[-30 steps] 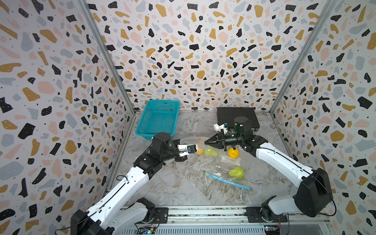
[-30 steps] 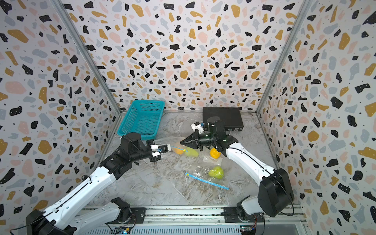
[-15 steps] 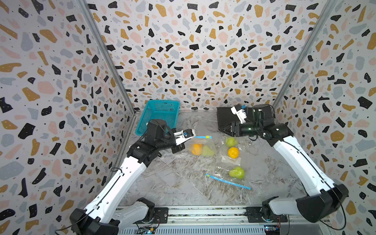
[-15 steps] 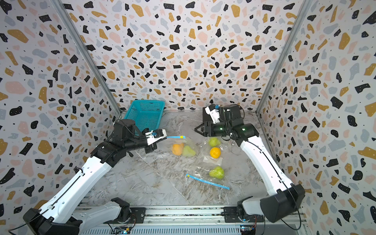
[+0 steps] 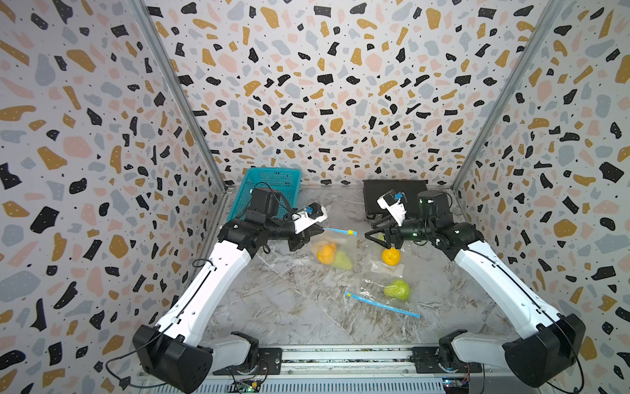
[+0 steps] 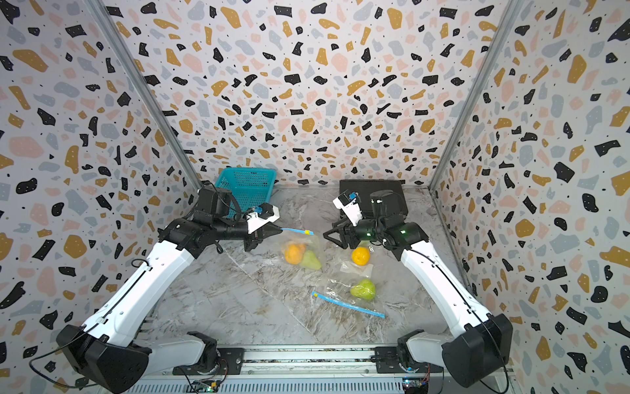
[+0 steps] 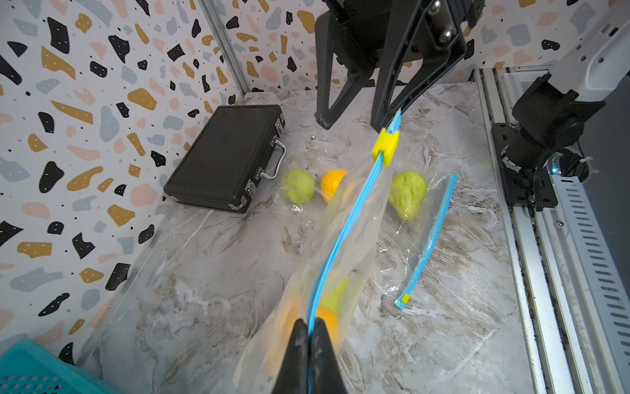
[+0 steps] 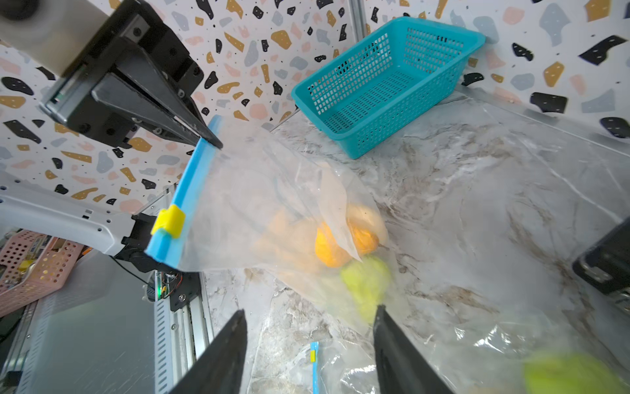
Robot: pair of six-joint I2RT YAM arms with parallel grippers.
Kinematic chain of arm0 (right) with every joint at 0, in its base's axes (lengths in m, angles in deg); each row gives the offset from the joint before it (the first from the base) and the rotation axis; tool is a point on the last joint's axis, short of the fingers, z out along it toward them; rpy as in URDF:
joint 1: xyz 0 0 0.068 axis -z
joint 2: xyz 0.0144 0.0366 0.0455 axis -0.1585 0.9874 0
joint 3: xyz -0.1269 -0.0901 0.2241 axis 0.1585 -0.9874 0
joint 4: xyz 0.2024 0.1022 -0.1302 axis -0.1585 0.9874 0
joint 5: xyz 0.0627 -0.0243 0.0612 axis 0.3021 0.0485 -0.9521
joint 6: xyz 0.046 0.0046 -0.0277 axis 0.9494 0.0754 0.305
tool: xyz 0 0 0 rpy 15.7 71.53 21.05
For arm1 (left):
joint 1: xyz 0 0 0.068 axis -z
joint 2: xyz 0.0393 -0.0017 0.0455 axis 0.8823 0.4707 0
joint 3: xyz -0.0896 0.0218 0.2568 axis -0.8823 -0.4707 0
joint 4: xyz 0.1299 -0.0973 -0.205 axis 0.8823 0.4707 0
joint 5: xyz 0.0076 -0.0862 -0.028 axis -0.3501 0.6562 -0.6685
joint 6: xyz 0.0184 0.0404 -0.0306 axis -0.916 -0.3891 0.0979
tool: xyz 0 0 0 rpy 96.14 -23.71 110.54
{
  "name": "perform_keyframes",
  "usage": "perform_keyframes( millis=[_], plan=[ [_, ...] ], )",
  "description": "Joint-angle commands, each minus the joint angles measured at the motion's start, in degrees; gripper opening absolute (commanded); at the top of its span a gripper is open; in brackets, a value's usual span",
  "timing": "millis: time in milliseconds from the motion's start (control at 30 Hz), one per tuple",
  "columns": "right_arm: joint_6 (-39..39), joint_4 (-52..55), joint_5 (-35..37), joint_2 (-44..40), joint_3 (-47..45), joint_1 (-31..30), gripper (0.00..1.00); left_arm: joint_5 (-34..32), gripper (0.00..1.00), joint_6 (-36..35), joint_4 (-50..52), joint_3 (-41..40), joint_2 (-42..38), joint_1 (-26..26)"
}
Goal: Open the zip-top bag and take out the pear
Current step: Unzip the zipper on the zipper food storage bag.
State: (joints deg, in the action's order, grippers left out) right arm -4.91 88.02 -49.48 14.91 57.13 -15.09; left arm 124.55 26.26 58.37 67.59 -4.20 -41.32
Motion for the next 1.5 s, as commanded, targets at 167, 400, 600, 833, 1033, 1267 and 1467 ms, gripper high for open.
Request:
perform_keyframes(
  millis=[167, 400, 600, 833, 1033, 1267, 1467],
  plan=[
    [0.2, -3.5, -7.8, -2.7, 3.7, -4.0, 0.60, 1.7, 0.00, 1.1, 1.3, 3.0, 1.4, -0.2],
    [1.1, -4.1, -7.8, -2.7, 3.2, -4.7, 0.50, 1.5, 0.00, 1.2, 1.5, 3.1, 1.6, -0.2],
    [1.2, -3.9, -6.5, -1.2, 3.6, -5.6, 0.34, 1.7, 0.00, 1.3, 1.9, 3.3, 2.0, -0.2],
    [2.1, -5.3, -6.0, 0.3, 3.7, -5.8, 0.25, 1.9, 0.00, 1.5, 1.9, 3.3, 2.3, -0.2],
    [3.2, -7.2, -6.0, 1.4, 3.9, -5.9, 0.16, 2.0, 0.00, 1.6, 1.9, 3.2, 2.6, -0.2],
    [4.6, -9.4, -5.7, 2.7, 3.8, -6.0, 0.00, 2.1, 0.00, 1.4, 2.3, 3.3, 2.7, -0.2],
    [6.0, -9.6, -3.2, 1.5, 3.8, -6.1, 0.00, 3.6, 0.25, 4.0, -0.2, 3.2, 1.2, -0.2]
  ],
)
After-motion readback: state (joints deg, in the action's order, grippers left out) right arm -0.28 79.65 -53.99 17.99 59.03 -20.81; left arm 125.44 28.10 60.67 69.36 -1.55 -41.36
